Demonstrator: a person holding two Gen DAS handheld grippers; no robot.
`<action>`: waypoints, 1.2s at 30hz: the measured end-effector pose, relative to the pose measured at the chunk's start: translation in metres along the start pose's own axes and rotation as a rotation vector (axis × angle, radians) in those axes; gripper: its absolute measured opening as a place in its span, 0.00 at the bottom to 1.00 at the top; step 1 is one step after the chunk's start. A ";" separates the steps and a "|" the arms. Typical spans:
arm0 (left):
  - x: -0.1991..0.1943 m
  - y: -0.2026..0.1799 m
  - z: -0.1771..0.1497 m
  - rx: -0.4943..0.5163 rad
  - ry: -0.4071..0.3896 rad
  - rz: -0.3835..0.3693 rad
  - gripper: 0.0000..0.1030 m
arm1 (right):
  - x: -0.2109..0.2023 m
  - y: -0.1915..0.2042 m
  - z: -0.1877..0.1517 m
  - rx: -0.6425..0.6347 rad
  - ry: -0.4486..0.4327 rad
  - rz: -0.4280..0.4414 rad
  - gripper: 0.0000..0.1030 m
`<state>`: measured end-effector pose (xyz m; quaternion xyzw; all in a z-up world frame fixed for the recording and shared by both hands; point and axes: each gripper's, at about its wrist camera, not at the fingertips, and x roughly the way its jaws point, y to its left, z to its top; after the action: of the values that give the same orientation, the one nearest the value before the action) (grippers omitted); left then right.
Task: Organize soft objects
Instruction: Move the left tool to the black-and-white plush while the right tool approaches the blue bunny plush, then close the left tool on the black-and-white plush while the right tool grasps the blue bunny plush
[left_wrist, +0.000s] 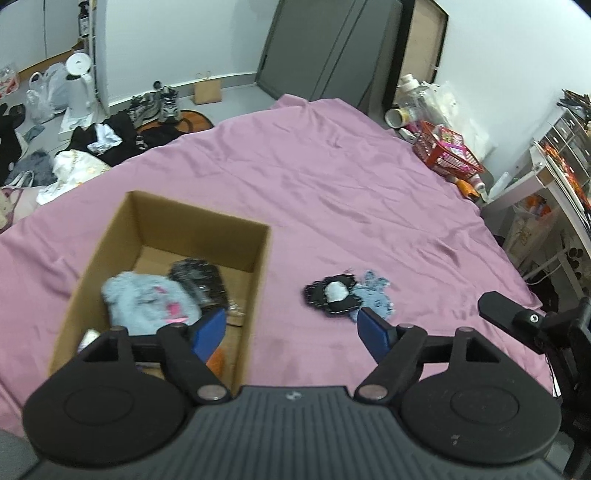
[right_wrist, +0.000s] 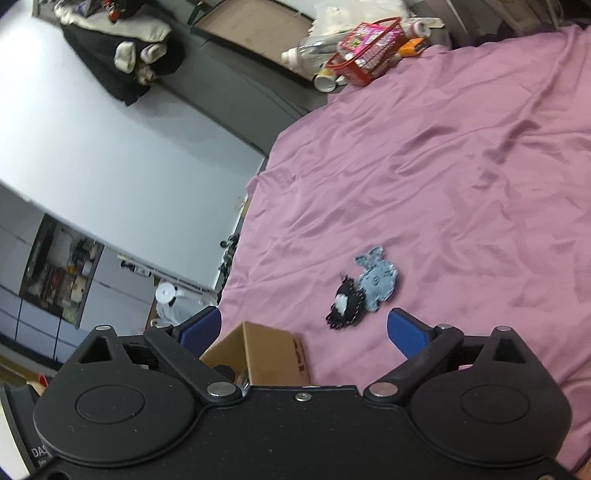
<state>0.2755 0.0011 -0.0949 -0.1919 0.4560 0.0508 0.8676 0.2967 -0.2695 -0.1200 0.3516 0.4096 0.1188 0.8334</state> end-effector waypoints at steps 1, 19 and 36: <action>0.003 -0.004 0.000 0.002 0.001 -0.002 0.75 | 0.001 -0.004 0.001 0.014 -0.005 -0.002 0.94; 0.067 -0.041 0.007 0.002 0.047 -0.029 0.75 | 0.051 -0.059 0.007 0.234 -0.020 0.022 0.68; 0.138 -0.047 0.015 -0.011 0.134 -0.037 0.50 | 0.099 -0.083 0.007 0.315 0.046 -0.019 0.54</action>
<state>0.3790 -0.0487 -0.1858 -0.2082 0.5089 0.0242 0.8349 0.3578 -0.2851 -0.2326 0.4712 0.4456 0.0531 0.7593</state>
